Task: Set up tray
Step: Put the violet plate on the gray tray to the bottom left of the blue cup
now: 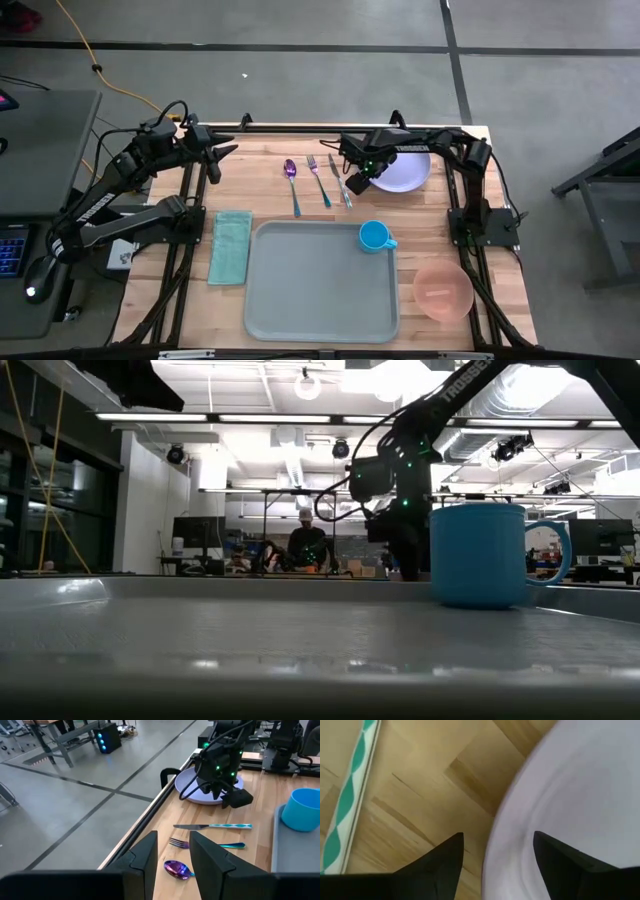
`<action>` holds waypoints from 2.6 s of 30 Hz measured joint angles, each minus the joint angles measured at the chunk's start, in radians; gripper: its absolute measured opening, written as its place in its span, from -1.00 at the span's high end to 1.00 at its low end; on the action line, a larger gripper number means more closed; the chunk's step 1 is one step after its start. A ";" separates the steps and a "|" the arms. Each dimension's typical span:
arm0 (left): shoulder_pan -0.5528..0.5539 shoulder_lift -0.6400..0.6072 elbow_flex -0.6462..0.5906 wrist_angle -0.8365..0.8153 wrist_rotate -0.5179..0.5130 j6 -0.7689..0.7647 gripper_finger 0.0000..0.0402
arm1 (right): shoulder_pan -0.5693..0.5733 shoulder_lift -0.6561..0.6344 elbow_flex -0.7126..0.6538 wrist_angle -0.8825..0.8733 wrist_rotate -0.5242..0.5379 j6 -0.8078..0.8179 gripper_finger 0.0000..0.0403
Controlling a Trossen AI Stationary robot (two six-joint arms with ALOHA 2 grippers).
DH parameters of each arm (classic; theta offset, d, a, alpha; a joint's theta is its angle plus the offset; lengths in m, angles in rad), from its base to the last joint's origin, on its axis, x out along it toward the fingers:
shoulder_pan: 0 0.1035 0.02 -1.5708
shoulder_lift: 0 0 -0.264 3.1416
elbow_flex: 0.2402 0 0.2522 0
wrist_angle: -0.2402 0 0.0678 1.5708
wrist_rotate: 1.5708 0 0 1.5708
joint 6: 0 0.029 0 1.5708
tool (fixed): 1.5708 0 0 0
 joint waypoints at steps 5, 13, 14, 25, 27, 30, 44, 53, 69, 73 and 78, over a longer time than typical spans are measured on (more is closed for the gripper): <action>0.000 0.000 0.000 0.000 0.000 0.000 0.28 | 0.000 0.001 0.000 0.008 0.001 0.003 0.08; 0.000 0.000 0.000 -0.001 0.000 -0.001 0.28 | 0.000 0.001 0.000 0.012 -0.009 0.001 0.43; 0.000 0.000 0.000 -0.001 -0.001 -0.001 0.28 | 0.000 0.001 0.000 0.012 -0.011 0.000 0.47; 0.000 0.000 0.000 -0.008 -0.001 -0.003 0.28 | 0.001 0.000 0.000 0.011 -0.020 -0.004 0.94; 0.000 0.000 0.000 -0.008 -0.001 -0.002 0.28 | 0.001 0.000 0.001 0.009 -0.027 -0.009 0.96; 0.000 0.000 0.000 -0.008 -0.001 -0.002 0.28 | 0.001 0.000 0.002 0.001 -0.054 -0.011 0.98; 0.000 0.000 0.000 -0.007 0.010 0.000 0.28 | 0.050 -0.070 -0.001 -0.090 -0.077 -0.022 1.00; 0.000 0.000 0.000 -0.007 0.015 0.000 0.28 | 0.085 -0.256 -0.001 -0.139 -0.011 0.026 0.99; 0.000 0.000 0.000 -0.006 0.015 0.000 0.28 | 0.217 -0.522 0.000 -0.139 0.009 0.059 1.00; 0.000 0.000 0.000 -0.006 0.015 0.000 0.28 | 0.284 -0.534 0.063 -0.123 -0.006 0.055 1.00; 0.000 0.000 0.000 -0.005 0.015 0.000 0.28 | 0.335 -0.504 0.268 -0.118 0.041 0.028 1.00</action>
